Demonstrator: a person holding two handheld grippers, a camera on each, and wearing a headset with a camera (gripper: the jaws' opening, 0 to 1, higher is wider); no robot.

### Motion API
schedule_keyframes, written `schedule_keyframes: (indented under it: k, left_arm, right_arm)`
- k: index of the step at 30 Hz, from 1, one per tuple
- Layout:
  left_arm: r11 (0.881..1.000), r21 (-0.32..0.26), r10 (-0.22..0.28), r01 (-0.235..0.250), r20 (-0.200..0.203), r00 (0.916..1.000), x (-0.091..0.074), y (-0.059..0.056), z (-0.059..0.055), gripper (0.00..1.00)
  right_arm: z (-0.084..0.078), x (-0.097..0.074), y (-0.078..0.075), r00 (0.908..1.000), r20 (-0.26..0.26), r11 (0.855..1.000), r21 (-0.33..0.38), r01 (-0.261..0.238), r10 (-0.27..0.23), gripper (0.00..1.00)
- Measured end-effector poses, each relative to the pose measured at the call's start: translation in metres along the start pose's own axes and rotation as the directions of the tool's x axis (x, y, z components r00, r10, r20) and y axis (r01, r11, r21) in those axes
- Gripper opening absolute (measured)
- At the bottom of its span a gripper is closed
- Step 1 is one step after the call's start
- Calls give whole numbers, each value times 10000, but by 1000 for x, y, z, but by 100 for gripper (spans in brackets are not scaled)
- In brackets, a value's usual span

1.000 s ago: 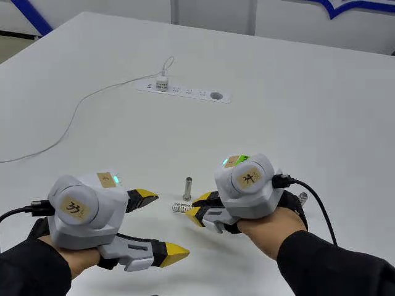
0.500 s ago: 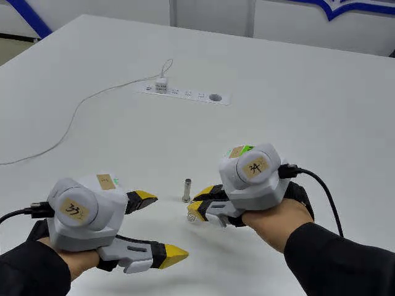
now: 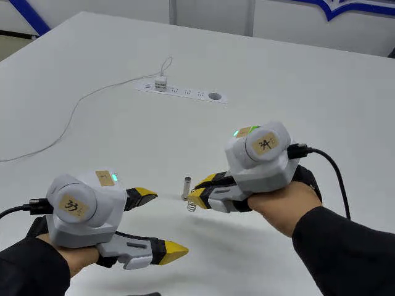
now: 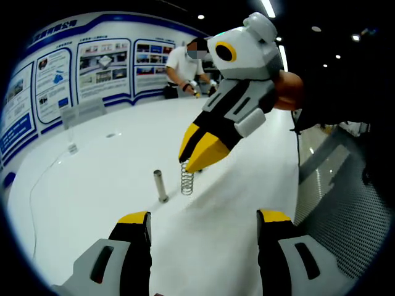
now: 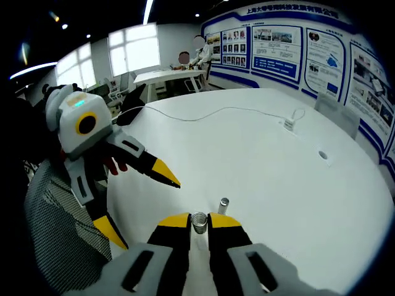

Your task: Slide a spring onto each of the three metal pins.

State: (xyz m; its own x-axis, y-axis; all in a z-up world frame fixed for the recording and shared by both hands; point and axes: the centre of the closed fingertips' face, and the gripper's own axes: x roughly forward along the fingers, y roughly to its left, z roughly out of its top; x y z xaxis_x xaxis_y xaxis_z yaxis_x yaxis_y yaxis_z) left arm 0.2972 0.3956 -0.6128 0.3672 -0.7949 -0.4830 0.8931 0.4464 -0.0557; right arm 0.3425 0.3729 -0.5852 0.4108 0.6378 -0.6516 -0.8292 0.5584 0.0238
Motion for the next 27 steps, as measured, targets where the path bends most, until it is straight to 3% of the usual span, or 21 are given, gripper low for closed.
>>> schedule_keyframes:
  k: [16,27]
  left_arm:
    - [10000,3,55,-55,112,9999,-1,1,2,71]
    - [10000,-18,75,-74,112,9999,-1,1,3,71]
  right_arm:
    - [35,-8,-18,9993,231,9988,-383,298,-289,12]
    - [35,5,-26,9994,80,9990,-292,330,-328,12]
